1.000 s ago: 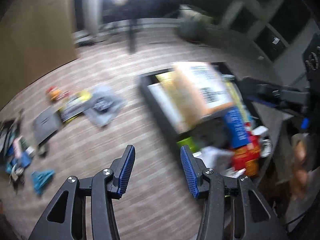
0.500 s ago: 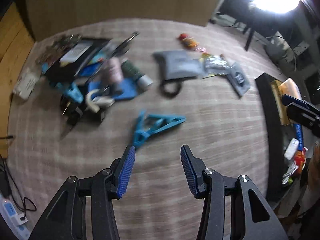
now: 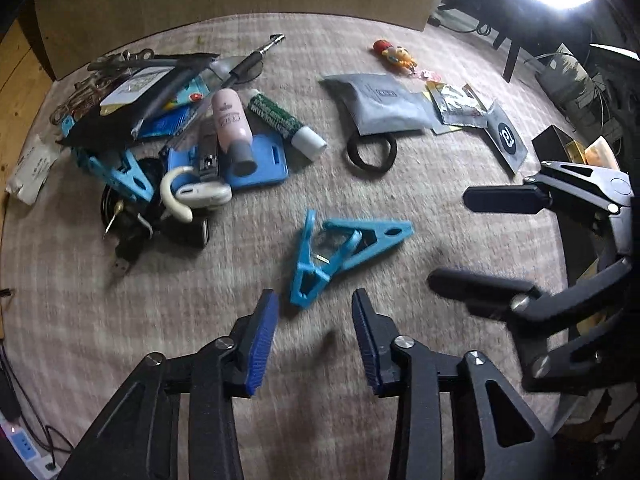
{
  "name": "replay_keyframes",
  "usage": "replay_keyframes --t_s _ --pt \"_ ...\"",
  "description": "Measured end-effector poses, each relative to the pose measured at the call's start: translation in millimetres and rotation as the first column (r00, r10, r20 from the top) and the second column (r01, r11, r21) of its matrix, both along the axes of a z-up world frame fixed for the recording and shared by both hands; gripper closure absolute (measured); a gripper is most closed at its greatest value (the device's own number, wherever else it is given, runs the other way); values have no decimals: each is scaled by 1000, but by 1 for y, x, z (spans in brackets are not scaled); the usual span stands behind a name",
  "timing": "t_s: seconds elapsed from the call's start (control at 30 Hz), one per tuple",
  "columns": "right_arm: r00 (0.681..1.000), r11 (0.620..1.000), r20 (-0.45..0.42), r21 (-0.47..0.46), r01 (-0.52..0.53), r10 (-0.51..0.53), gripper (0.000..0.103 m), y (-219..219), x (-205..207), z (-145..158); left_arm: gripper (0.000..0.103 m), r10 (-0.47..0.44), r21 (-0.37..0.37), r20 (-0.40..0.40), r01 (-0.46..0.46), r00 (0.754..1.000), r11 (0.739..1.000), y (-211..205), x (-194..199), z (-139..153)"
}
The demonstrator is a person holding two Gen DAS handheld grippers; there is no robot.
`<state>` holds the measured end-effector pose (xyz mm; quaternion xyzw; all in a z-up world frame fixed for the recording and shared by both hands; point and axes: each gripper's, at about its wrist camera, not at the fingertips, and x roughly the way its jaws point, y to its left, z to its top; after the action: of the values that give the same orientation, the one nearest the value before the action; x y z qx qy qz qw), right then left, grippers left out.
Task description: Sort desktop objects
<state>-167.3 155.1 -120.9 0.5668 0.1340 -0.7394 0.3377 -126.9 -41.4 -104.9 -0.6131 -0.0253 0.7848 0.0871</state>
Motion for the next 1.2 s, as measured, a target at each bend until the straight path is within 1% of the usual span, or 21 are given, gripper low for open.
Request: replay_keyframes --t_s 0.07,0.17,0.3,0.47,0.57,0.67,0.7,0.73,0.77,0.8,0.9,0.97,1.07,1.2 --pt "1000 1000 -5 10 -26 27 39 -5 -1 -4 73 -2 -2 -4 2 1000 1000 0 -2 -2" --pt "999 999 -14 20 -40 40 39 -10 -4 -7 78 2 1 -6 -2 1000 1000 -2 -4 -5" --pt "996 996 -37 35 -84 85 39 -22 -5 -10 87 24 -2 -13 -24 1000 1000 -6 -6 -5" --pt "995 995 -35 42 -94 96 41 -30 -9 -17 88 51 8 -14 -51 999 999 -15 -5 -5" --pt "995 995 -27 42 -93 94 44 -32 -12 -20 88 62 10 -14 -62 998 998 -20 -4 -5" --pt "995 996 -39 35 -87 89 51 -34 -13 -20 88 80 4 -16 -80 997 997 -27 -4 -5" --pt "996 996 -47 33 -79 81 54 -33 -15 -19 88 84 -5 -21 -84 996 996 -28 -4 -5" --pt "996 997 -58 35 -71 73 65 -33 -16 -19 88 86 -3 -22 -87 996 996 -29 -3 -5" --pt "995 997 -73 44 -57 61 71 -31 -18 -18 88 91 -3 -23 -91 996 996 -30 -2 -5" --pt "995 998 -83 50 -45 49 82 -30 -19 -18 88 94 -5 -26 -94 995 996 -30 -1 -5" --pt "998 1000 -58 4 15 -14 82 -17 -25 -16 88 107 -6 -31 -107 994 994 -29 3 -5" --pt "998 999 -40 -7 53 -53 82 -8 -26 -14 88 103 8 -32 -103 994 995 -27 7 -3" --pt "994 992 -7 -59 110 -111 82 10 -25 -6 88 72 20 -47 -71 996 997 -17 15 7" --pt "981 971 23 -142 194 -192 82 42 -14 17 88 17 48 -77 -14 997 999 1 27 30"
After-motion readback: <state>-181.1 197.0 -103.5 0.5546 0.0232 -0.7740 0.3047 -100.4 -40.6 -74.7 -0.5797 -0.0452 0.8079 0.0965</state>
